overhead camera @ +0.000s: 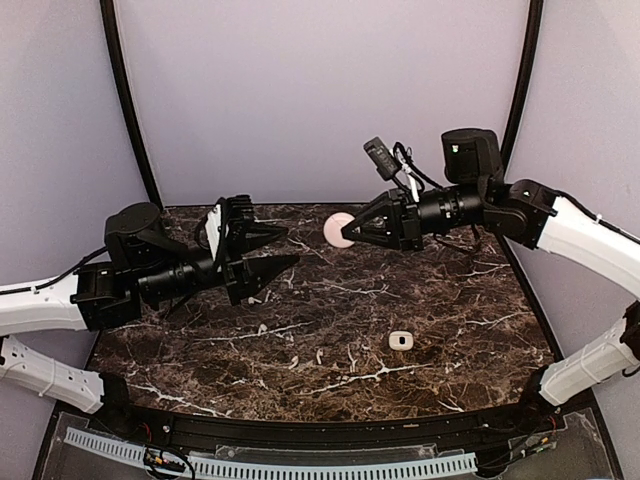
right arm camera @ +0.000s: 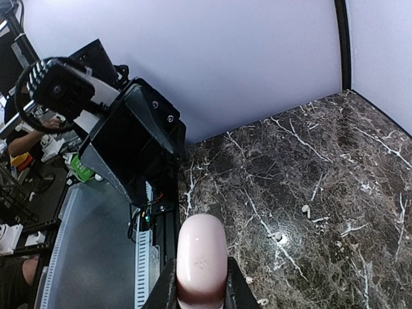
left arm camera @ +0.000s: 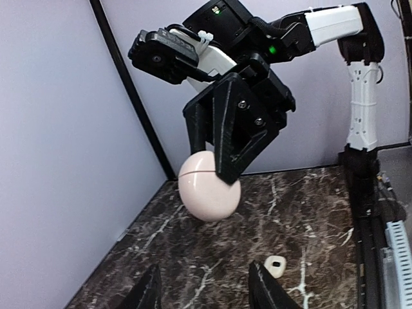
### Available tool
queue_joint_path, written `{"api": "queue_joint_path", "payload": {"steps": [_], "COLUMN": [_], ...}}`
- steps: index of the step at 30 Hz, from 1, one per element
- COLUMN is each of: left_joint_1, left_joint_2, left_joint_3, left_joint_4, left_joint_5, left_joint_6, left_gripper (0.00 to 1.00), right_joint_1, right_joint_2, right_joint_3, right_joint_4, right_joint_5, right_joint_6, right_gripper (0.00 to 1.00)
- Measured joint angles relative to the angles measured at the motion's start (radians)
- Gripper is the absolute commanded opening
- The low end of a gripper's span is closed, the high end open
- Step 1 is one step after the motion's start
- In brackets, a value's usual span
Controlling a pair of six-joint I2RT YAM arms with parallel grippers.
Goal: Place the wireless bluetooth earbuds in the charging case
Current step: Pass from the right arm to the left
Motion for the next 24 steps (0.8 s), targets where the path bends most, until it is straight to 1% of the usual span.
{"api": "queue_joint_path", "payload": {"steps": [4,8,16,20,24], "left_joint_1": [0.016,0.039,0.050,0.050,0.050], "left_joint_2": [0.018,0.033,0.083,0.104,0.106], "left_joint_3": [0.061,0.100,0.136,0.144,0.144], "left_joint_4": [-0.087,-0.140,-0.195,-0.208,-0.211], "left_joint_5": [0.143,0.239,0.301,0.316,0.328], "left_joint_6": [-0.125,-0.212,-0.280,-0.287,-0.290], "left_gripper": [0.41,0.41,0.40,0.35,0.32], "right_joint_1": [0.011,0.045,0.118,0.142,0.160], "right_joint_2": [0.006,0.018,0.064,0.089,0.098], "right_joint_3": [0.053,0.105,0.156,0.166,0.171], "right_joint_4": [-0.093,-0.161,-0.253,-0.288,-0.316], "right_joint_5": [-0.022,-0.028,-0.022,-0.002,0.025], "right_joint_6": [-0.092,-0.161,-0.240,-0.258,-0.276], "right_gripper": [0.00,0.00,0.00,0.00,0.00]}}
